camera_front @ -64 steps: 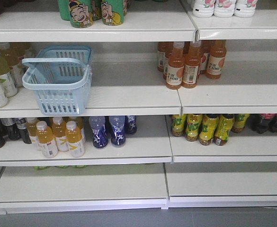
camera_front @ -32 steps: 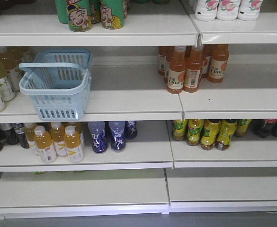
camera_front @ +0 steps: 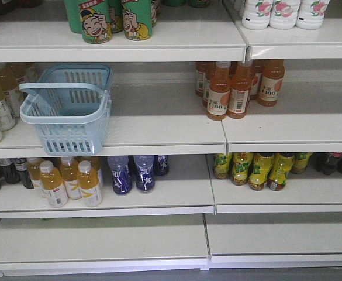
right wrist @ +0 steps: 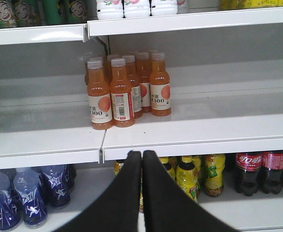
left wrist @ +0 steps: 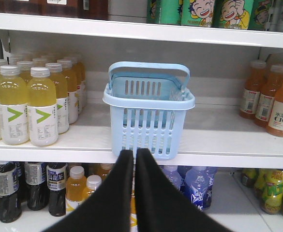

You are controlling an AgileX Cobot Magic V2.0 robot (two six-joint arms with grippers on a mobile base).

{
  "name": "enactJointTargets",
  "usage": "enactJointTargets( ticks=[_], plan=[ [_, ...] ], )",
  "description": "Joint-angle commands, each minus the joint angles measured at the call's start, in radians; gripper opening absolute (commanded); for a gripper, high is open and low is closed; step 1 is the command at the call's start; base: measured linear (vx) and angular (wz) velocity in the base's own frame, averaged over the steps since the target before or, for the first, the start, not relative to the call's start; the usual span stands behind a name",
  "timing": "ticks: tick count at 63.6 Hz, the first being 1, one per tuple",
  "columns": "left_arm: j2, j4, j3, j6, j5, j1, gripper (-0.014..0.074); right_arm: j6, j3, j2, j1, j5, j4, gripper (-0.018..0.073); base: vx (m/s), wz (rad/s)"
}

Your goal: Place coke in basket with both arms

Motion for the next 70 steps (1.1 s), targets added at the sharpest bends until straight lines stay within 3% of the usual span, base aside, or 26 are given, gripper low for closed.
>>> enactJointTargets(
  ticks=[1, 70],
  plan=[
    [0.0, 0.001, 0.004, 0.002, -0.073, 0.001, -0.0006, -0.002, 0.014, -0.018, -0.006, -0.074, -0.003, -0.0009, 0.04, 0.0],
    [0.0, 0.001, 0.004, 0.002, -0.073, 0.001, -0.0006, -0.002, 0.014, -0.018, -0.006, -0.074, -0.003, -0.0009, 0.02, 0.0]
  ],
)
